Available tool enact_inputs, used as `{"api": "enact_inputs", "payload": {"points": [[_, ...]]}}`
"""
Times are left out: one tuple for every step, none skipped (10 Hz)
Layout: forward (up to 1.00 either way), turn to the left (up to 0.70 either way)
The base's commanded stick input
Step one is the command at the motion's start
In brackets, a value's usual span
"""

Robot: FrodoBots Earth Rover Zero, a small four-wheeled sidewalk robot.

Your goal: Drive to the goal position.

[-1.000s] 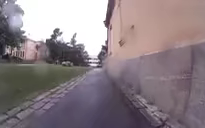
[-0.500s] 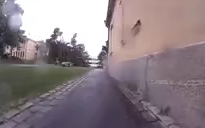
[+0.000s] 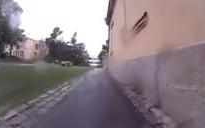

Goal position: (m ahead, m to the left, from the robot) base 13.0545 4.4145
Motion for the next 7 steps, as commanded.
{"api": "enact_inputs", "payload": {"points": [[0.7, 0.0], [0.7, 0.0], [0.7, 0.0], [0.7, 0.0], [0.7, 0.0], [0.7, 0.0], [0.7, 0.0]]}}
